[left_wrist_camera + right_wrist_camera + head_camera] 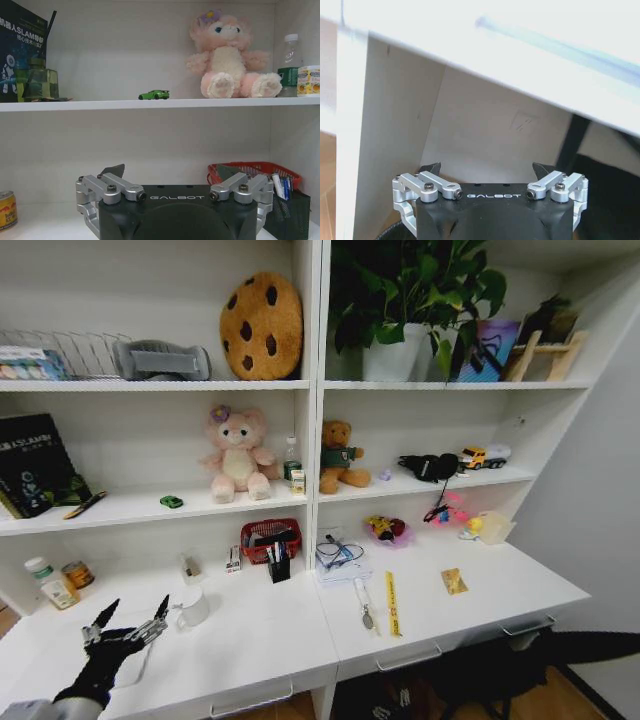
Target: Organize the objects on the table.
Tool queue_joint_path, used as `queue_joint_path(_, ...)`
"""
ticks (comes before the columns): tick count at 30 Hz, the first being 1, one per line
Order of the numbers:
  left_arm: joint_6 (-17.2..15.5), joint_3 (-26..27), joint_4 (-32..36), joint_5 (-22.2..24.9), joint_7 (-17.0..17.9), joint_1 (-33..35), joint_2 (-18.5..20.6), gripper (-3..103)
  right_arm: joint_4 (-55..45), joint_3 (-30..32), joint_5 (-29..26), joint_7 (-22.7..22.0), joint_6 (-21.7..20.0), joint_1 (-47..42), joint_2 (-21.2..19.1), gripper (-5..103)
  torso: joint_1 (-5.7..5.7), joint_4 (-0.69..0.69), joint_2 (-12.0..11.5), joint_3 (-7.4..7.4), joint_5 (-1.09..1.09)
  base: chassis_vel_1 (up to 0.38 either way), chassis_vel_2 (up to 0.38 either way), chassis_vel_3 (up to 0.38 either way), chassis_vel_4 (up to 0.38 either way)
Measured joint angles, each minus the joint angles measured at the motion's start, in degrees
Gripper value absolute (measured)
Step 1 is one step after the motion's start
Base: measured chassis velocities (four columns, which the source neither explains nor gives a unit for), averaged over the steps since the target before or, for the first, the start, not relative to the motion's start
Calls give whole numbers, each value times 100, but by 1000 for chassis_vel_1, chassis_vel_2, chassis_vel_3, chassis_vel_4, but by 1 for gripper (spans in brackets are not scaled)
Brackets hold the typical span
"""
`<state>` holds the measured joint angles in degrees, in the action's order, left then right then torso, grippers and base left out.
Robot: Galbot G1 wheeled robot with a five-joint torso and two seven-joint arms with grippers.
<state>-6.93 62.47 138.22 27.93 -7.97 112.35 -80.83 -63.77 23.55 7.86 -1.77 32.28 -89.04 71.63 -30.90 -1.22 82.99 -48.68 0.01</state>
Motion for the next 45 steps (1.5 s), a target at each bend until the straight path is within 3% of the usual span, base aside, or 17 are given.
queue_joint_path(2, 0, 0, 0, 0, 0, 0, 0, 100, -855, 155, -454, 72, 132, -892, -243, 100, 0, -2, 0, 0, -3, 0, 0, 0, 0)
queue_joint_path(10, 0, 0, 0, 0, 0, 0, 0, 100, -3139, 740, -983, 138, 529, -2802, -323, 100, 1, -1, 1, 1, 0, 0, 0, 0, 0)
queue_joint_path(13, 0, 0, 0, 0, 0, 0, 0, 100, -3312, 803, -994, 159, 550, -2894, -303, 100, 0, -1, 1, 0, -1, 0, 0, 0, 0)
queue_joint_path(16, 0, 0, 0, 0, 0, 0, 0, 100, -4357, 1158, -1178, 297, 565, -3231, -181, 100, 1, -1, 1, 0, -1, 0, 0, 0, 0)
queue_joint_path(20, 0, 0, 0, 0, 1, 0, 0, 100, -5382, 1640, -1773, 543, 174, -2951, -75, 100, 1, 0, 1, 0, -2, 0, 0, 0, 0)
queue_joint_path(21, 0, 0, 0, 0, 4, 0, 0, 100, -5764, 1889, -2216, 563, -227, -2625, -118, 100, 0, 2, 1, -1, -1, 0, 0, 0, 0)
queue_joint_path(22, 0, 0, 0, 0, 2, 0, 0, 100, -6009, 2093, -2589, 567, -565, -2303, -219, 100, 0, 1, 0, -1, -1, 0, 0, 0, 0)
queue_joint_path(25, 0, 0, 0, 0, 2, 0, 0, 100, -6203, 2272, -2920, 567, -870, -1962, -349, 100, 0, 2, 0, -1, -1, 0, 0, 0, 0)
queue_joint_path(27, 0, 0, 0, 0, 0, 0, 1, 100, -6462, 2491, -3442, 478, -1370, -1351, -722, 100, -1, 3, 0, -1, 0, 0, 0, 0, 0)
queue_joint_path(33, 0, 0, 0, 0, 0, 0, -1, 100, -6639, 2545, -3760, 321, -1700, -933, -1096, 100, -2, 0, 0, -2, -1, 0, 0, 0, 0)
queue_joint_path(45, 0, 0, 0, 0, 1, 0, 0, 100, -6590, 2364, -3797, 174, -1768, -862, -1024, 100, -1, -2, 0, 0, -1, 77, -69, -79, 70)
